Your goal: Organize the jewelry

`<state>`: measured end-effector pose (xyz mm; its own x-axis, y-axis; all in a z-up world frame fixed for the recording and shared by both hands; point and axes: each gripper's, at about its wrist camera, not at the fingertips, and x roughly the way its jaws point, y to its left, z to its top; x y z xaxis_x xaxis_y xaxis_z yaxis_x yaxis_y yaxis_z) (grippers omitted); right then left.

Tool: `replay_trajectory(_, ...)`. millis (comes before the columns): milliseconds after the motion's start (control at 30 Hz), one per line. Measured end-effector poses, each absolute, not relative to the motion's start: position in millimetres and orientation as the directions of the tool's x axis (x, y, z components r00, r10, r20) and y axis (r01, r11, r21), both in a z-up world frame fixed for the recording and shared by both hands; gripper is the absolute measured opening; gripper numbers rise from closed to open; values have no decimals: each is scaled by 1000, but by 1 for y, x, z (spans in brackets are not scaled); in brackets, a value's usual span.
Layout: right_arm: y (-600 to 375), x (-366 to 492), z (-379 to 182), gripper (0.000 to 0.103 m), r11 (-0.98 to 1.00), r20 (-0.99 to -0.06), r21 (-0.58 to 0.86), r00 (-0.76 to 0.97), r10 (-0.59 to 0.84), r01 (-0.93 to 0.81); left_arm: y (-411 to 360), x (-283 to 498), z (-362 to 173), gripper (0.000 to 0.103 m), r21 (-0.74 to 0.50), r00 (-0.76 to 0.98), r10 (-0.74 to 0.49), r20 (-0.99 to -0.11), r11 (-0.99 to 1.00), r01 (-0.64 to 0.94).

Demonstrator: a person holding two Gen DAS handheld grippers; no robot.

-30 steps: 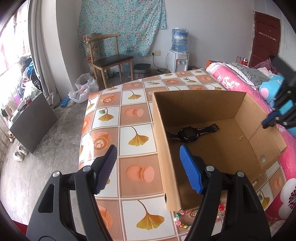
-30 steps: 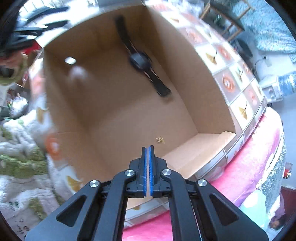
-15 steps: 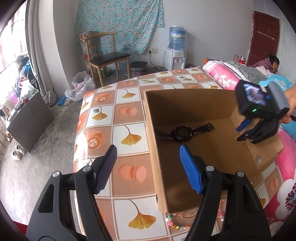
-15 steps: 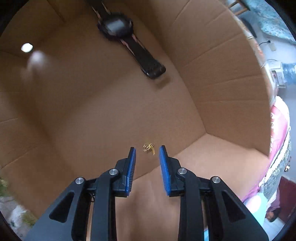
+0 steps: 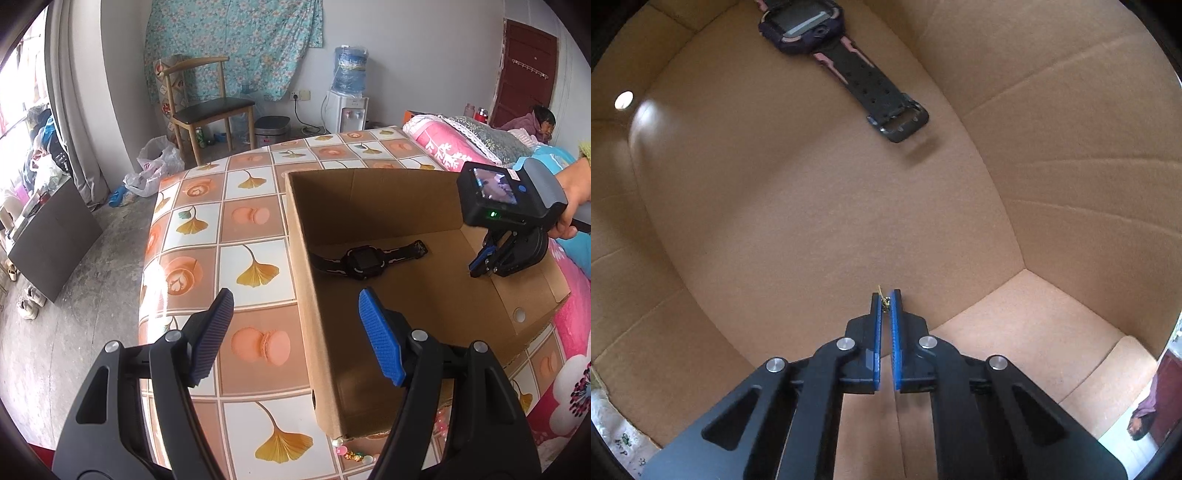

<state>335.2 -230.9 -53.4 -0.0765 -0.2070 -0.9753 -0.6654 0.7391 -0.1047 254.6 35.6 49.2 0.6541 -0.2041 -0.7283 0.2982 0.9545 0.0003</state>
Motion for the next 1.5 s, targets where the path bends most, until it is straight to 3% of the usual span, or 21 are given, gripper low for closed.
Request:
replay_trajectory(300, -243, 310, 17, 3, 782, -996, -84, 77, -46, -618, 50, 244, 54, 67, -65, 657, -226, -719, 963, 261)
replay_trajectory(533, -227, 198, 114, 3, 766, -921, 13, 291, 259, -643, 68, 223, 63, 69, -137, 670, -247, -700, 967, 213)
replay_trajectory(667, -206, 136, 100, 4, 769, -872, 84, 327, 365, -634, 72, 219, 62, 73, -194, 665, -292, -687, 956, 219)
replay_trajectory(833, -215, 117, 40, 4, 839, -854, 103, 385, 350, -534, 70, 223, 52, 73, -269, 629, -347, -696, 938, 219)
replay_trajectory(967, -225, 113, 24, 6, 876, -820, 141, 441, 365, -462, 65, 229, 43, 73, -313, 598, -379, -706, 925, 216)
replay_trajectory(1100, -245, 99, 32, 27, 892, -748, 210, 521, 411, -401, 63, 234, 35, 73, -368, 577, -418, -701, 906, 210)
replay_trajectory(1300, -306, 83, 53, 30, 883, -591, 383, 664, 459, -270, 57, 242, 21, 73, -440, 537, -470, -701, 877, 193)
replay_trajectory(1367, -337, 85, 51, 39, 855, -520, 483, 724, 454, -190, 53, 243, 14, 73, -472, 508, -501, -701, 860, 197)
replay_trajectory(1433, -359, 94, 42, 65, 820, -488, 562, 760, 430, -104, 47, 242, 10, 75, -484, 497, -511, -701, 853, 194)
replay_trajectory(1500, -367, 110, 29, 66, 796, -504, 602, 745, 437, -60, 42, 241, 11, 76, -457, 500, -490, -714, 867, 197)
